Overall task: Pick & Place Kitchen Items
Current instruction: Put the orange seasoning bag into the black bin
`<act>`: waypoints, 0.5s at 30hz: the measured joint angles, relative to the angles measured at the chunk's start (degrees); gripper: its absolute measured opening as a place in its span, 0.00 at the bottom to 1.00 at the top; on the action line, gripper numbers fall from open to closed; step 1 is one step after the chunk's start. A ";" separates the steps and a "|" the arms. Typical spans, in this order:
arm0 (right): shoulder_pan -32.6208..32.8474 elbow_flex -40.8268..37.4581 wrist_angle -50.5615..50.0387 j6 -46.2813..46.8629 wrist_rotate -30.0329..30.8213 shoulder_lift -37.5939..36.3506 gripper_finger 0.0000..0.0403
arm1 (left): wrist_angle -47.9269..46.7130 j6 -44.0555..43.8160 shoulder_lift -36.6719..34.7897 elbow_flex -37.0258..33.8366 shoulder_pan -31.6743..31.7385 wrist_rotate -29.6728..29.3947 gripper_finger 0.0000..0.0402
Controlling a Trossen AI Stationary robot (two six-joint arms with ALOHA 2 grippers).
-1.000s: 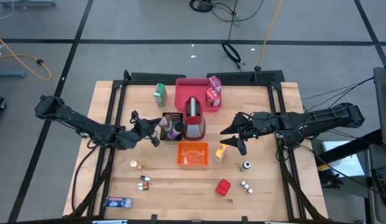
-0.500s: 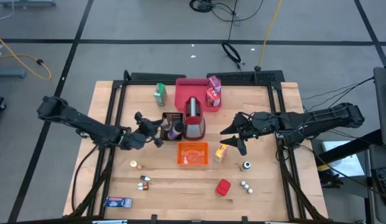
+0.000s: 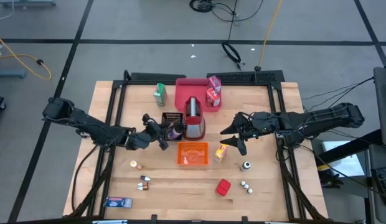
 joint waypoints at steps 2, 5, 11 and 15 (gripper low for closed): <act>0.00 0.00 0.00 -0.02 0.00 0.00 0.52 | -0.39 -0.15 0.00 0.00 0.44 0.97 0.00; 0.00 0.00 0.00 -0.02 0.00 0.00 0.52 | -1.21 -1.10 0.00 0.00 1.12 2.16 0.00; 0.00 -2.36 2.93 0.19 -0.09 0.00 0.52 | -2.16 -2.36 0.00 0.00 1.60 2.27 0.02; 0.00 -3.22 3.43 1.01 -0.22 0.00 0.52 | -2.65 -2.43 0.00 0.00 1.60 2.27 0.05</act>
